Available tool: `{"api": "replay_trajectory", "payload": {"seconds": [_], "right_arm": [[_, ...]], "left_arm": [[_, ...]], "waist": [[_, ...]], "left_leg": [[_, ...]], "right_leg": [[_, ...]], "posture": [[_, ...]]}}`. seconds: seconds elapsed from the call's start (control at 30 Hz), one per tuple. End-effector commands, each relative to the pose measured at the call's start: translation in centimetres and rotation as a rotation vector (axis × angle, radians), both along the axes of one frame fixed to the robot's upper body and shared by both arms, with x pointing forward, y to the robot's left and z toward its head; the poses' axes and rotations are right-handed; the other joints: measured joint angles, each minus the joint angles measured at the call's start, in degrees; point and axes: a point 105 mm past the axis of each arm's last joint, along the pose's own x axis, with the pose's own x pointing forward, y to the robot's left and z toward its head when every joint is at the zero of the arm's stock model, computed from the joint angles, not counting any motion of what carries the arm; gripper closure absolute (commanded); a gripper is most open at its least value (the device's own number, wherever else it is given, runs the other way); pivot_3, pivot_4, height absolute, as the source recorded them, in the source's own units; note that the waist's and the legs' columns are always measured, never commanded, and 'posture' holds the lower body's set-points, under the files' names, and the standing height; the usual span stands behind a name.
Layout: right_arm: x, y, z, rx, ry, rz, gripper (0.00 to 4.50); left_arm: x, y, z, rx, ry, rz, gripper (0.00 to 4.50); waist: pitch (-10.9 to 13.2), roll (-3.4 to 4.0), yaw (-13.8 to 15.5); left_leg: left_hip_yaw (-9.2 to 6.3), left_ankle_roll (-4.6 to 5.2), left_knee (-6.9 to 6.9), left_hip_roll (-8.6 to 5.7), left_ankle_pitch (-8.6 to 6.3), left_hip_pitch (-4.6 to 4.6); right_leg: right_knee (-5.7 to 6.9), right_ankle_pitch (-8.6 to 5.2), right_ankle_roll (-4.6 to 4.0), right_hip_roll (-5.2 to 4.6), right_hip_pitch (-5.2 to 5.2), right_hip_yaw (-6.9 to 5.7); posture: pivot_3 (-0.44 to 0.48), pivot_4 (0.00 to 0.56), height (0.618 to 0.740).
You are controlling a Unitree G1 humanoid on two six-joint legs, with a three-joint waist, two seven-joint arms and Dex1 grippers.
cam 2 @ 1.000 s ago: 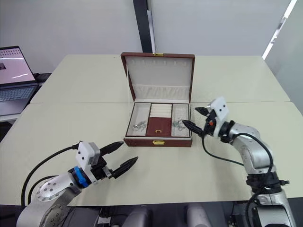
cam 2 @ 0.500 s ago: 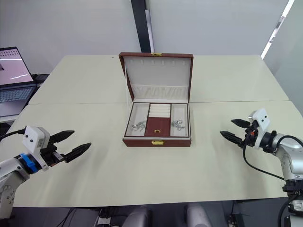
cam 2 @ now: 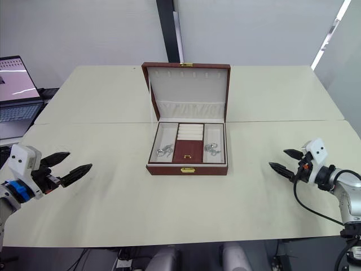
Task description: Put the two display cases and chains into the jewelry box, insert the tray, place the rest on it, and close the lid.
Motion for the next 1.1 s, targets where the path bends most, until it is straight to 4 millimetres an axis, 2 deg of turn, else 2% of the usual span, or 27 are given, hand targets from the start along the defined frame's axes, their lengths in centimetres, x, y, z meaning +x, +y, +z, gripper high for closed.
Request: {"api": "replay_trajectory", "payload": {"seconds": [0.03, 0.47, 0.6, 0.67, 0.77, 0.93, 1.1], "right_arm": [[0.3, 0.0, 1.4, -0.011, -0.062, 0.001, 0.02], [0.7, 1.0, 1.9, 0.007, -0.078, 0.011, 0.02], [1.2, 2.9, 2.4, 0.030, -0.098, 0.056, 0.02], [1.6, 4.0, 2.7, 0.040, -0.111, 0.075, 0.00], [2.3, 5.5, 2.7, 0.035, -0.114, 0.102, 0.63], [3.9, 7.6, 2.4, 0.020, -0.119, 0.117, 2.35], [5.5, 9.7, 1.4, -0.025, -0.120, 0.128, 3.62]], "left_arm": [[-0.3, 1.1, 1.7, 0.034, -0.050, 0.034, 0.00], [-0.2, 2.1, 1.7, 0.055, -0.066, 0.098, 0.00], [0.5, 0.8, 1.0, 0.035, -0.064, 0.075, 0.00], [1.1, -0.3, 0.7, 0.017, -0.074, 0.055, 0.39], [1.9, -2.5, -0.3, -0.021, -0.066, 0.009, 1.16], [3.6, -5.8, -1.8, -0.065, -0.061, -0.046, 2.80], [5.6, -8.8, -1.8, -0.118, -0.081, -0.103, 4.36]], "waist": [[0.00, 0.00, 0.00], [0.00, 0.00, 0.02], [0.00, 0.00, -0.01], [0.00, 0.00, 0.02], [0.00, 0.00, 0.06], [-0.01, -0.01, 0.08], [-0.01, -0.01, 0.06]], "left_leg": [[0.00, 0.00, 0.00, 0.00, 0.00, 0.00], [-0.01, 0.00, 0.00, 0.00, 0.00, 0.00], [0.00, 0.00, 0.01, 0.00, 0.00, 0.00], [0.00, 0.00, 0.01, 0.00, 0.00, 0.01], [0.00, -0.01, 0.02, -0.03, 0.00, 0.00], [-0.02, -0.01, 0.04, -0.06, 0.01, -0.02], [-0.01, -0.02, 0.04, -0.07, 0.01, -0.02]], "right_leg": [[0.00, 0.00, 0.00, 0.00, 0.00, 0.00], [0.01, 0.00, 0.00, 0.00, 0.00, -0.01], [0.01, 0.00, 0.00, 0.00, 0.00, 0.00], [0.02, 0.00, 0.00, -0.01, 0.00, 0.00], [0.03, 0.01, 0.01, -0.05, 0.00, -0.01], [0.04, 0.01, 0.01, -0.09, -0.02, -0.03], [0.05, 0.02, 0.01, -0.09, -0.03, -0.03]], "posture": [[0.000, 0.150, 0.740], [0.000, 0.150, 0.740], [0.000, 0.150, 0.740], [0.000, 0.150, 0.740], [0.000, 0.150, 0.740], [0.000, 0.150, 0.740], [0.000, 0.150, 0.740]]}}
